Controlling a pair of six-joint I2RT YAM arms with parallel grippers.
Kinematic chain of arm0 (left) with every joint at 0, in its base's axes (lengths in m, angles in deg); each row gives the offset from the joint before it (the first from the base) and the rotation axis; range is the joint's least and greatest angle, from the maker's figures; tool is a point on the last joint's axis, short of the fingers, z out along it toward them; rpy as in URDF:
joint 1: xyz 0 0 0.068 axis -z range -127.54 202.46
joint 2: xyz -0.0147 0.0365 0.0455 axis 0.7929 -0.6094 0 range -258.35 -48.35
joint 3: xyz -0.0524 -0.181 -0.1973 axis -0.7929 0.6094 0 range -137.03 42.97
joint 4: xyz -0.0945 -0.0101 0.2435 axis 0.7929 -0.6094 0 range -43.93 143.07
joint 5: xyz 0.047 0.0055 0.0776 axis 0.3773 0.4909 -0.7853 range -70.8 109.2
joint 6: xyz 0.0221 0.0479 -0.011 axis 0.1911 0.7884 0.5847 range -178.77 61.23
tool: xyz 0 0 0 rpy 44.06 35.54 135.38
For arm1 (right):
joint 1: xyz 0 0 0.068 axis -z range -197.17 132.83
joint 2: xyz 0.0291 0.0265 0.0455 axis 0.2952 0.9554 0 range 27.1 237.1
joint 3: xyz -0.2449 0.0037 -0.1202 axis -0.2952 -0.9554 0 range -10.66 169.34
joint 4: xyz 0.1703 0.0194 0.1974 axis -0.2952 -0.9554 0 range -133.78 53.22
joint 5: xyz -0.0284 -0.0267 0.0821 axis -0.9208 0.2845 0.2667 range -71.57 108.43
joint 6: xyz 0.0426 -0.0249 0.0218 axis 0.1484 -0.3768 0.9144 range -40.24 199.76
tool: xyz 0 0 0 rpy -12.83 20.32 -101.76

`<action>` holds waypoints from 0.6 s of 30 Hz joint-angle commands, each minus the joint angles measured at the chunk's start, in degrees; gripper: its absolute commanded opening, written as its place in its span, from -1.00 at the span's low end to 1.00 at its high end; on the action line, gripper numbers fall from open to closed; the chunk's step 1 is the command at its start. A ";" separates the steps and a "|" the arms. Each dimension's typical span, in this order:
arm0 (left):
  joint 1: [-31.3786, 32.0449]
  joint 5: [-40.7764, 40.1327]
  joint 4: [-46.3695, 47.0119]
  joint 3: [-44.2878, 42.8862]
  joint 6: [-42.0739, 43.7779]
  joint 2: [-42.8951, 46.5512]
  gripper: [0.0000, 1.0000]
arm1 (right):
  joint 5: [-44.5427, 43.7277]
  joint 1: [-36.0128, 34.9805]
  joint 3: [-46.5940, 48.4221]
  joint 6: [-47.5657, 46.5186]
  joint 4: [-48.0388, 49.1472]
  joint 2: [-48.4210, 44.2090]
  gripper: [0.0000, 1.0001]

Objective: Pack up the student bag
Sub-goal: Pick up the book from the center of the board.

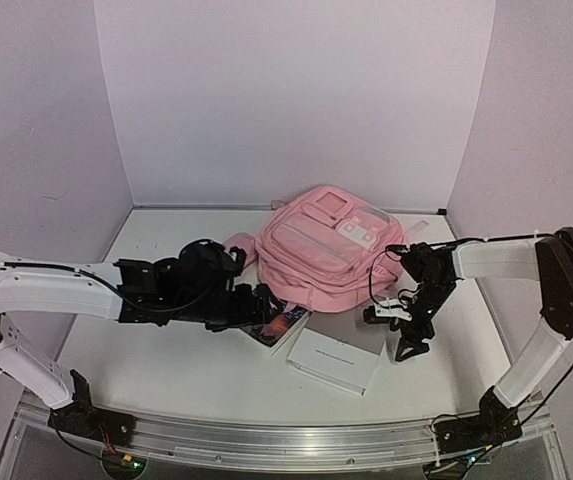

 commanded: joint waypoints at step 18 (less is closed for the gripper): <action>-1.07 8.62 6.47 -10.10 -3.67 -18.65 0.73 | -1.46 -6.43 -1.32 12.17 8.04 -6.11 0.88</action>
